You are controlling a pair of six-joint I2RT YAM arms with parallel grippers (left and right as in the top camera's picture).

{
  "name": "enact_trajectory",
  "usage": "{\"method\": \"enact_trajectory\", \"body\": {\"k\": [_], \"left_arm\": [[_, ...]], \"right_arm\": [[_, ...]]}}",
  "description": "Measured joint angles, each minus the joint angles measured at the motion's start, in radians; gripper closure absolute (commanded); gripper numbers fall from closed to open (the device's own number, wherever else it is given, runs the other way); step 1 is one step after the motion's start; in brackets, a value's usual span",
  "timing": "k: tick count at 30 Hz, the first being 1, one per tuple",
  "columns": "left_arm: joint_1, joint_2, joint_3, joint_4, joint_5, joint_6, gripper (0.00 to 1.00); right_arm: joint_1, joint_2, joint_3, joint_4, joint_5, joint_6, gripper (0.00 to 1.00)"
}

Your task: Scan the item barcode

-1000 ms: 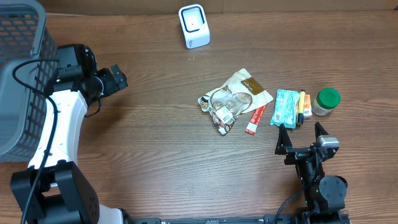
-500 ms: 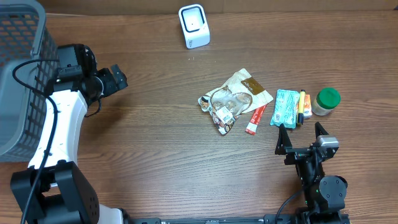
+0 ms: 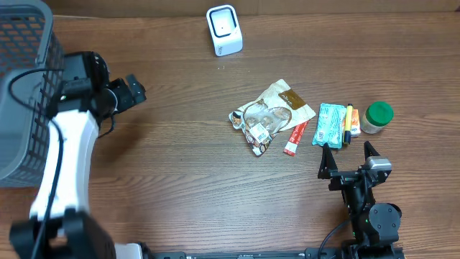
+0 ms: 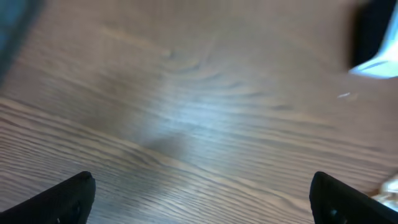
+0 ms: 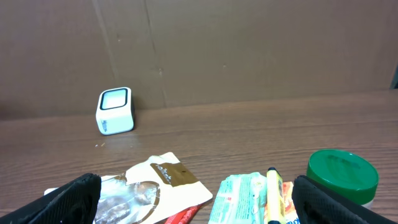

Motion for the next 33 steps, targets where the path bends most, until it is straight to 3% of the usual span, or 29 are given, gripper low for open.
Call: {"method": "enact_trajectory", "body": {"k": [9,19,29,33], "left_arm": [[0.0,-0.522,0.01,0.006,0.0,0.0,0.0],[0.0,-0.709,-0.018,-0.006,0.0,0.0,0.0],[-0.015,-1.057,-0.441,-0.044,0.019,-0.001,0.0],[-0.044,-1.227,-0.627,0.071,-0.001,-0.002,0.0]], "right_arm": [[0.0,0.0,0.0,0.0,0.0,0.0,0.0],[0.0,0.0,0.0,-0.001,0.0,0.0,0.0],[0.0,0.0,0.0,0.0,0.0,0.0,0.0],[0.0,0.0,0.0,0.0,0.0,0.0,0.0]]}}
